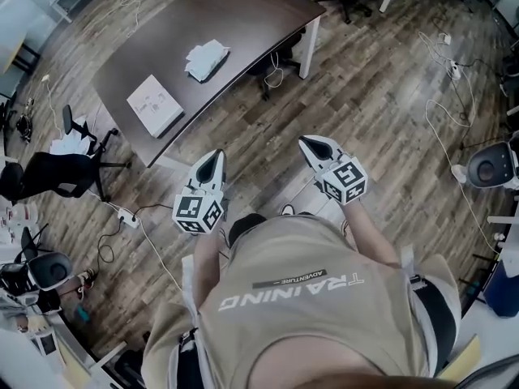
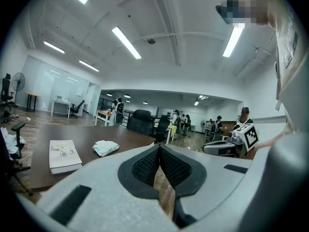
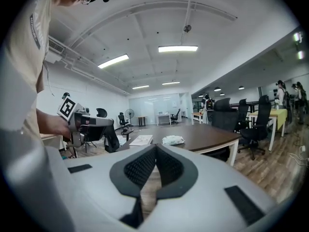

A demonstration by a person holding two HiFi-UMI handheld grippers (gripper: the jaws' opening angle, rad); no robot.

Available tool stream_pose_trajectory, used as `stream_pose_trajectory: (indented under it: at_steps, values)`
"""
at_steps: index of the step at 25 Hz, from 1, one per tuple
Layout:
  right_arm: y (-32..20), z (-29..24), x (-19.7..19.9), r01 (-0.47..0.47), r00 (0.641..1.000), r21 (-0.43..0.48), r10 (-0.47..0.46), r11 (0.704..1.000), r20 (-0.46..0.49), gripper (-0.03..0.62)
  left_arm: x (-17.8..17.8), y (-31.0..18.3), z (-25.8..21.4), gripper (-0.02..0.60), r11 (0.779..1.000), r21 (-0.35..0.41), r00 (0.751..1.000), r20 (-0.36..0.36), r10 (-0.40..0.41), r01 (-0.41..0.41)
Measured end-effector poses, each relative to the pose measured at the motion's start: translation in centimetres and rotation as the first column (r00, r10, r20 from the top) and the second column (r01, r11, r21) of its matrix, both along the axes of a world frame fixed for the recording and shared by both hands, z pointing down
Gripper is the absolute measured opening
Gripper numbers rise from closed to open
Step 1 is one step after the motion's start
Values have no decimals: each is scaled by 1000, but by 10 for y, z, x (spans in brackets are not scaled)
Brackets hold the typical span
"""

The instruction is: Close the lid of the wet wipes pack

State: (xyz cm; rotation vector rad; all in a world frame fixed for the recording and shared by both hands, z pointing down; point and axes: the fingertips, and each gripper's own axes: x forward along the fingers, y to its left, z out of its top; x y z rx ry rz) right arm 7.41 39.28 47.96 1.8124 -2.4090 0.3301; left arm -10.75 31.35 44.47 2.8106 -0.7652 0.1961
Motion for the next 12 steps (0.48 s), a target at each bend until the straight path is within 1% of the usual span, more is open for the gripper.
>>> stream_pose_trajectory:
  at_steps: [2, 4, 7, 12]
  values:
    - [-11, 1, 10, 14, 1000, 1, -14, 1000, 1, 14, 6, -11, -3, 5, 1000, 5, 1000, 3, -15, 15]
    - [-21, 3, 14, 24, 1000, 0, -24, 1000, 9, 14, 8, -21, -1, 5, 1000, 1, 999, 20, -26, 26]
    - [-40, 13, 18, 23, 999, -17, -23, 1000, 40, 14, 9, -37, 10, 5, 999, -35, 998, 50, -39, 41]
    - [-64, 45, 20, 19, 995, -88, -11, 996, 95, 14, 19, -53, 35, 5, 996, -89, 996, 90, -6, 14]
